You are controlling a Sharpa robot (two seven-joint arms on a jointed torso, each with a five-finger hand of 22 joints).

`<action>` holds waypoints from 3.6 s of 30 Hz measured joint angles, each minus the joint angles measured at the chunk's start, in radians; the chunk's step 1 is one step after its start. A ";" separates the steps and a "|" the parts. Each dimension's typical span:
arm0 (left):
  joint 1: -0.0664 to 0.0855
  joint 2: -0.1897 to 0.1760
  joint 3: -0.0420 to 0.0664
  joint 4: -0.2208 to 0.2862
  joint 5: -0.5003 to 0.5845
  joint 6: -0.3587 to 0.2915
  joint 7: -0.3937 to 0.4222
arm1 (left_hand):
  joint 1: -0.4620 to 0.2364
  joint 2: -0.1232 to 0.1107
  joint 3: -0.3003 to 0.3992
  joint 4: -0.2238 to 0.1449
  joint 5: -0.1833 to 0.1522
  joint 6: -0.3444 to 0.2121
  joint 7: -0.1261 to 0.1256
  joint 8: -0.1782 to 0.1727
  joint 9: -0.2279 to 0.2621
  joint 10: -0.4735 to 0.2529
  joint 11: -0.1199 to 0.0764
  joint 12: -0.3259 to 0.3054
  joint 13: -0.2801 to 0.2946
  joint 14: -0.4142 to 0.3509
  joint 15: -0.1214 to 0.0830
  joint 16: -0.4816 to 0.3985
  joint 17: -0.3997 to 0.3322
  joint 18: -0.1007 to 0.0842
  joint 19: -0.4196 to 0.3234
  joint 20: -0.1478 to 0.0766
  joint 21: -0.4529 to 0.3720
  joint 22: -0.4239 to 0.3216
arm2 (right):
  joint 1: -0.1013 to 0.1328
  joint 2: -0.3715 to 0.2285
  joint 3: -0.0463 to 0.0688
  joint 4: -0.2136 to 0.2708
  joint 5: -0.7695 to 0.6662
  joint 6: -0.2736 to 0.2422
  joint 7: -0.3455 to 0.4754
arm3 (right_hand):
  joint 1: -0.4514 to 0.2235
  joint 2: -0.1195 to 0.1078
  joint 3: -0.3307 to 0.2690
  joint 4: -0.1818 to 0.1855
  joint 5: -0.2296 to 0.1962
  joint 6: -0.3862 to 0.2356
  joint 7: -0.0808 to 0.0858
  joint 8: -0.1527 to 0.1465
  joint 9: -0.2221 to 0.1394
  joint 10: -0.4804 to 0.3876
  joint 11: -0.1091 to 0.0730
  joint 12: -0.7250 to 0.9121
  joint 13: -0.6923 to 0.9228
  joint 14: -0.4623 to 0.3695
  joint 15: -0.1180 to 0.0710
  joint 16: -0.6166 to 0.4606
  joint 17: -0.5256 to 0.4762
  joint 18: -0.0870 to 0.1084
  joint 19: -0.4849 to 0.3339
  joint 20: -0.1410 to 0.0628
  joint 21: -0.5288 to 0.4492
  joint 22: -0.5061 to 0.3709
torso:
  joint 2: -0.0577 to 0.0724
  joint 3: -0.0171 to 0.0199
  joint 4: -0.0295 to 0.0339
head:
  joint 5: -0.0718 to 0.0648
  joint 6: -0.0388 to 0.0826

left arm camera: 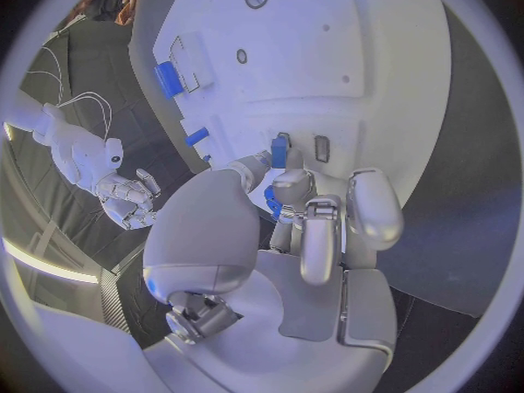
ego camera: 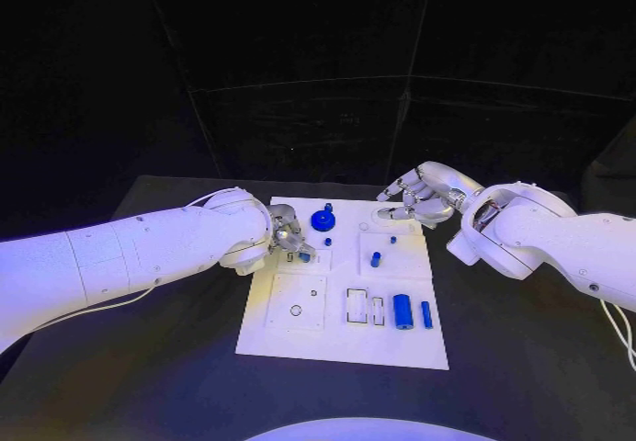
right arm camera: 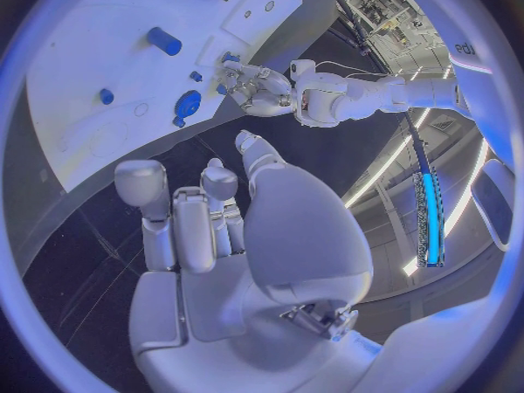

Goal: Assemble the parts on the task board

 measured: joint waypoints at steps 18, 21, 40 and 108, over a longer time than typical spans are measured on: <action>0.000 -0.002 0.002 -0.001 -0.011 0.034 -0.011 | -0.009 -0.002 0.017 0.003 -0.004 -0.006 -0.002 0.013 0.013 0.000 0.000 0.000 0.000 0.000 0.000 0.000 0.000 0.000 0.000 0.000 0.000 0.003 | 0.000 0.001 0.000 -0.002 -0.004 0.004 -0.002 | 0.000 0.000 0.000 0.000 0.000 0.000 0.000 0.000 0.000 0.000 0.000 0.000 0.000 0.000 0.000 0.000 0.000 0.000 0.000 0.000 0.000 0.000 | 0.000 0.0006 -0.0001 | 0.000 -0.003; 0.000 0.000 0.002 -0.004 -0.011 0.038 -0.012 | -0.011 0.000 0.019 0.006 -0.005 -0.006 -0.002 0.014 0.014 0.000 0.000 0.000 0.000 0.000 0.000 0.000 0.000 0.000 0.000 0.000 0.000 0.002 | 0.000 0.001 0.000 -0.002 -0.005 0.004 -0.002 | 0.000 0.000 0.000 0.000 0.000 0.000 0.000 0.000 0.000 0.000 0.000 0.000 0.000 0.000 0.000 0.000 0.000 0.000 0.000 0.000 0.000 0.000 | 0.000 0.0007 0.0001 | -0.001 -0.002; 0.001 0.026 0.002 -0.036 -0.013 0.056 -0.018 | -0.136 -0.034 0.137 -0.090 -0.008 0.016 -0.024 0.044 0.034 0.023 -0.016 0.043 0.041 0.000 0.000 0.000 0.000 -0.010 0.011 -0.010 0.008 0.025 | 0.000 0.008 0.000 -0.005 -0.006 0.007 -0.004 | 0.000 0.000 0.000 0.000 0.000 0.000 0.000 0.004 -0.001 0.000 0.000 0.000 -0.001 0.000 0.000 0.000 0.001 0.000 0.000 0.000 -0.004 -0.002 | 0.000 0.0008 0.0000 | -0.001 -0.003; 0.050 -0.020 0.045 -0.024 0.005 0.104 -0.036 | -0.159 0.022 -0.395 0.102 -0.027 -0.029 -0.003 0.000 0.025 -0.048 0.003 -0.075 -0.096 0.001 -0.002 -0.004 0.000 -0.024 -0.010 -0.005 -0.046 -0.015 | 0.000 0.010 0.000 -0.022 -0.006 0.009 -0.004 | -0.016 -0.016 -0.040 0.046 -0.013 -0.010 -0.003 0.008 -0.002 -0.004 0.004 -0.004 -0.012 0.000 0.000 -0.009 -0.003 0.000 0.000 0.000 -0.023 -0.022 | 0.000 0.0002 0.0012 | -0.005 -0.003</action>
